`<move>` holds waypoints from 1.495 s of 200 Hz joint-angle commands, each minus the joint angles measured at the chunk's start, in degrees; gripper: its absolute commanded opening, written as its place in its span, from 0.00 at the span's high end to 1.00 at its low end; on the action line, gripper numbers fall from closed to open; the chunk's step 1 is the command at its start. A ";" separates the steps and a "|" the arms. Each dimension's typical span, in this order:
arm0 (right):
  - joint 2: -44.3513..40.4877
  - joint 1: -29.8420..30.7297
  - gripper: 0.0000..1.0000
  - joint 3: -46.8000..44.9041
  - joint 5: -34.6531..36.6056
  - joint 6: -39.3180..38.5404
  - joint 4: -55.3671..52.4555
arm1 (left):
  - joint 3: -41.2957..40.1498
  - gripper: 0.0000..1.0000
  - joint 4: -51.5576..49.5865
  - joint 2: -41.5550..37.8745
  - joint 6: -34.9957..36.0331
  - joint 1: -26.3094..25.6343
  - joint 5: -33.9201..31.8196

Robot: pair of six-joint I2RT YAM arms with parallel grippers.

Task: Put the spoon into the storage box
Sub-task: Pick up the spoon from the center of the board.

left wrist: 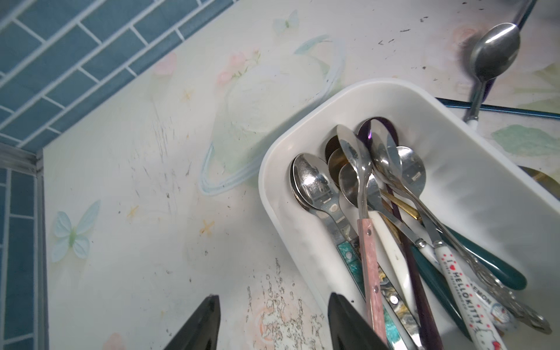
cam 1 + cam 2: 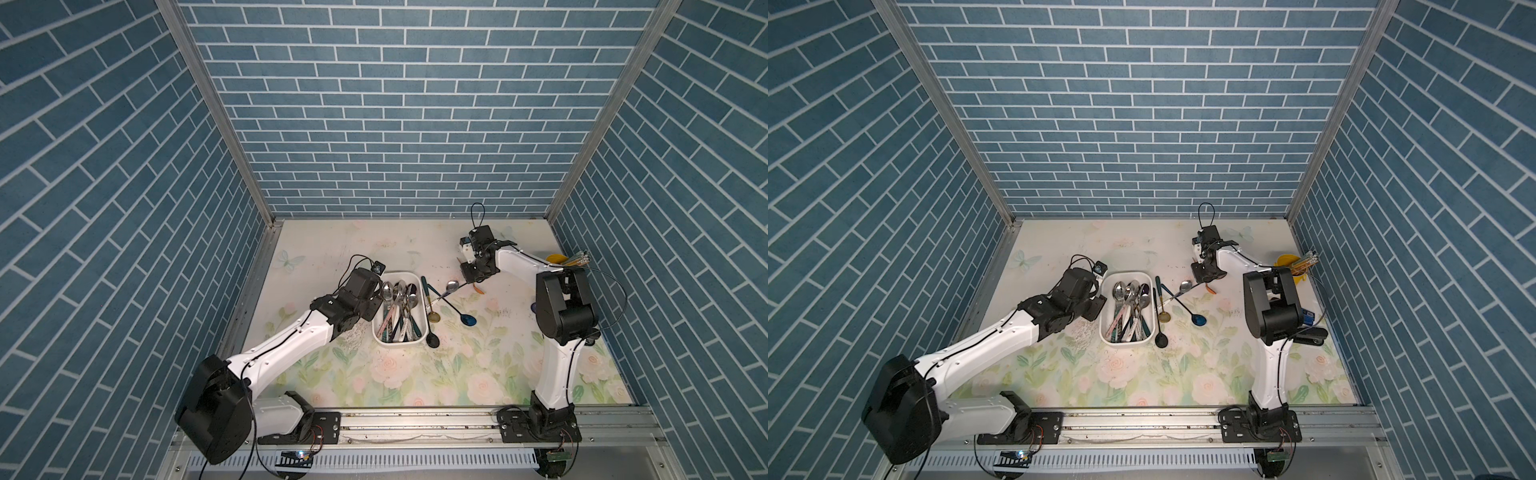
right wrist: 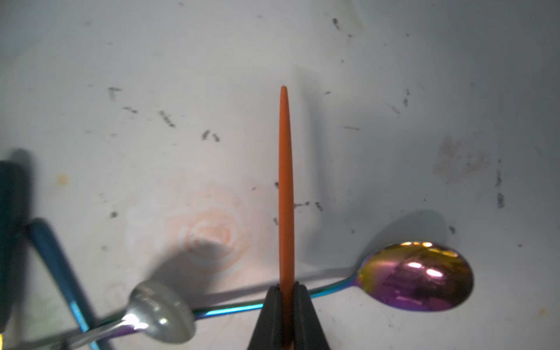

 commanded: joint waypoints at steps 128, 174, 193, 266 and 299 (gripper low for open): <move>-17.66 18.49 1.00 -5.13 -12.29 0.90 -13.20 | -22.45 0.37 49.43 0.42 49.69 -26.03 -28.95; -18.19 24.55 1.00 -4.34 -13.81 0.09 -15.41 | -25.83 0.37 57.69 0.84 53.84 -28.67 -29.60; -18.03 26.65 1.00 -3.74 -14.88 -0.53 -16.13 | -26.53 0.37 58.09 0.84 54.06 -29.67 -29.07; -16.22 31.12 1.00 0.28 -14.75 -3.54 -19.79 | -28.81 0.33 50.72 -4.01 51.49 -30.82 -21.81; -14.90 33.08 1.00 2.34 -16.05 -4.15 -22.05 | -29.83 0.30 50.28 -5.43 51.62 -30.85 -20.90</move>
